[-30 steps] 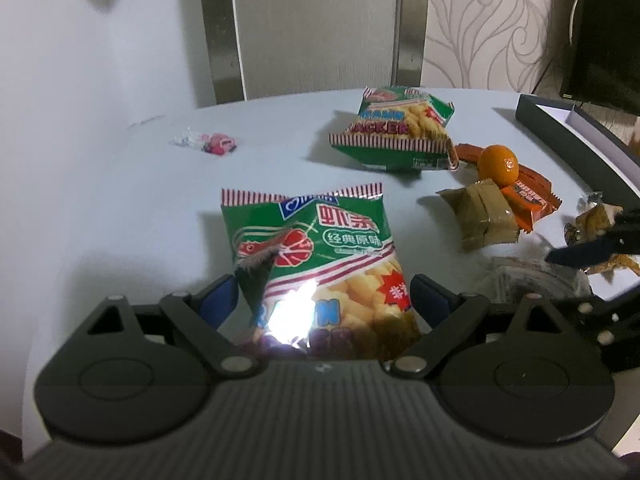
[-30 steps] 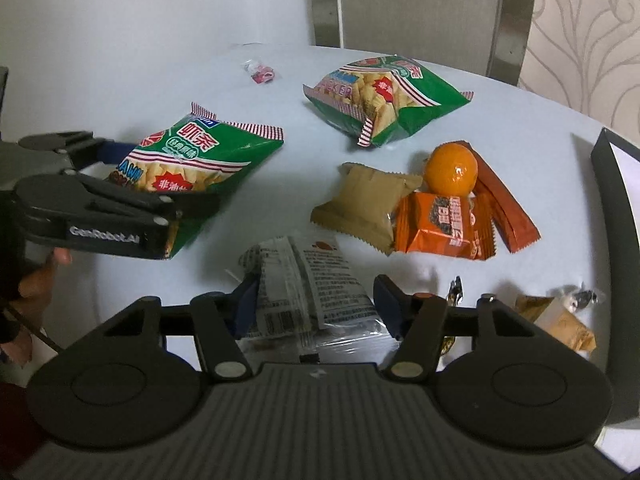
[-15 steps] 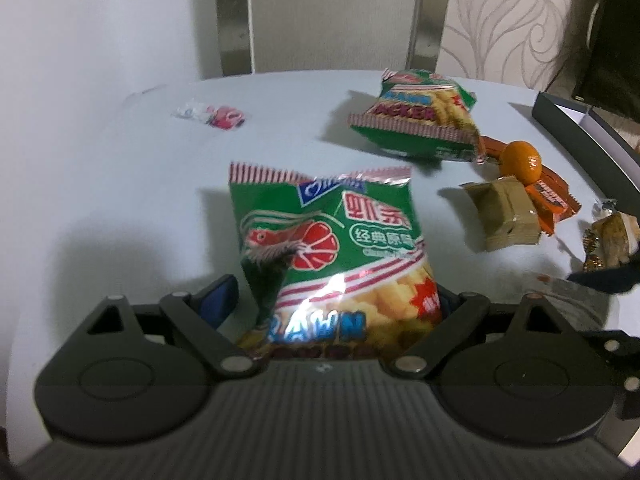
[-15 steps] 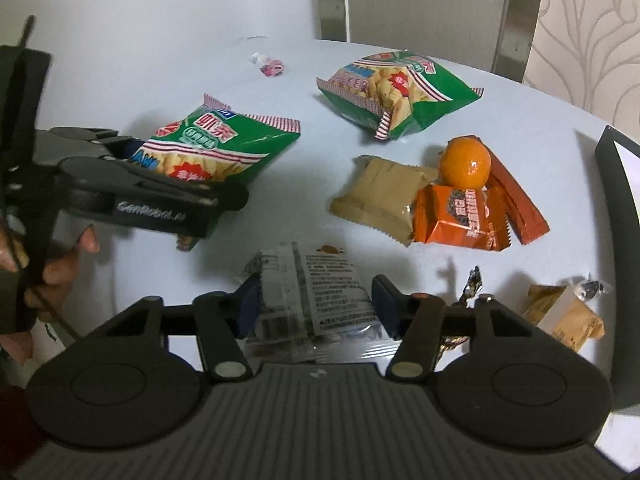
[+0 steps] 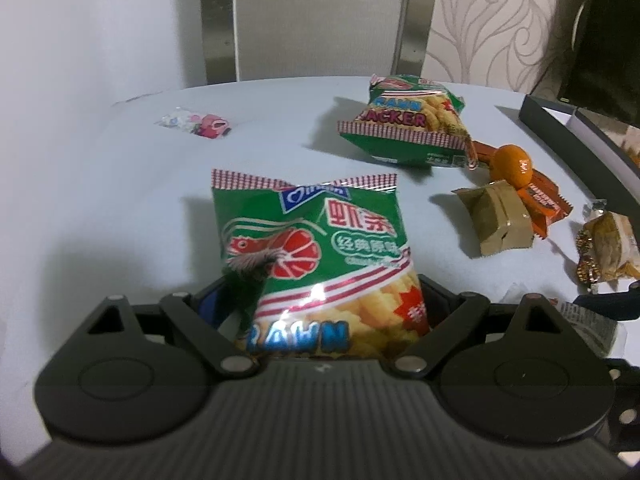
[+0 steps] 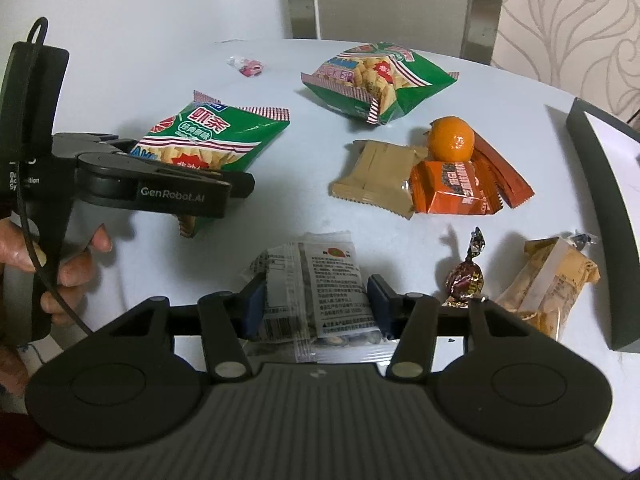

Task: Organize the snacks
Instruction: 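Grasp the green PRAWN chip bag with left tool while right tool grasps clear plastic packet, then carry both items into the black box while opening right then left tool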

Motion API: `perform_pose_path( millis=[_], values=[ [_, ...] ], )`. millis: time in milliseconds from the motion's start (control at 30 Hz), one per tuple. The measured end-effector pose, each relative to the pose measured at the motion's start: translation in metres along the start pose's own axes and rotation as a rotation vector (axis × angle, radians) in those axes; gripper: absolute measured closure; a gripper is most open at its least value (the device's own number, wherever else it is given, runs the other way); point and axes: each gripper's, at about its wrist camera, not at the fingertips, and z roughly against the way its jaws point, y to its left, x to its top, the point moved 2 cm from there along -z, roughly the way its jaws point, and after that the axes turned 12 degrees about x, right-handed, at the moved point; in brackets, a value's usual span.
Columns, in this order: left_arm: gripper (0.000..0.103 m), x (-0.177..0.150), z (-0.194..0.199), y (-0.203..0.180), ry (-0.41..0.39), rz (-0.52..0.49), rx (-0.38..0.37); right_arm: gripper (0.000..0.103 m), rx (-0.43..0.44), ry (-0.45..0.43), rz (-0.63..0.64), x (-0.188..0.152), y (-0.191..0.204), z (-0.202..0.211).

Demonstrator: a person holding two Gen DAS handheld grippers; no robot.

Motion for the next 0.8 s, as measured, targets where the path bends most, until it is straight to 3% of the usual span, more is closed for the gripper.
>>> perform_pose_path(
  millis=[167, 233, 367, 567, 800],
  values=[
    [0.010, 0.001, 0.000, 0.003, -0.013, 0.016, -0.031, 0.040, -0.041, 0.014, 0.001, 0.002, 0.005, -0.003],
    [0.019, 0.000, 0.000, 0.005, -0.017, 0.026, -0.037, 0.044, -0.046, 0.021, 0.011, 0.002, 0.008, -0.004],
    [0.024, 0.001, 0.002, 0.007, -0.023, 0.022, -0.049, 0.045, -0.048, 0.018, 0.003, 0.001, 0.011, -0.003],
    [0.037, 0.001, 0.008, 0.006, -0.047, 0.006, -0.031, 0.046, 0.019, -0.008, -0.041, 0.001, 0.003, -0.001],
    [0.040, -0.001, 0.020, 0.011, -0.057, 0.033, 0.020, 0.048, 0.142, -0.037, -0.122, 0.003, -0.013, 0.017]
  ],
)
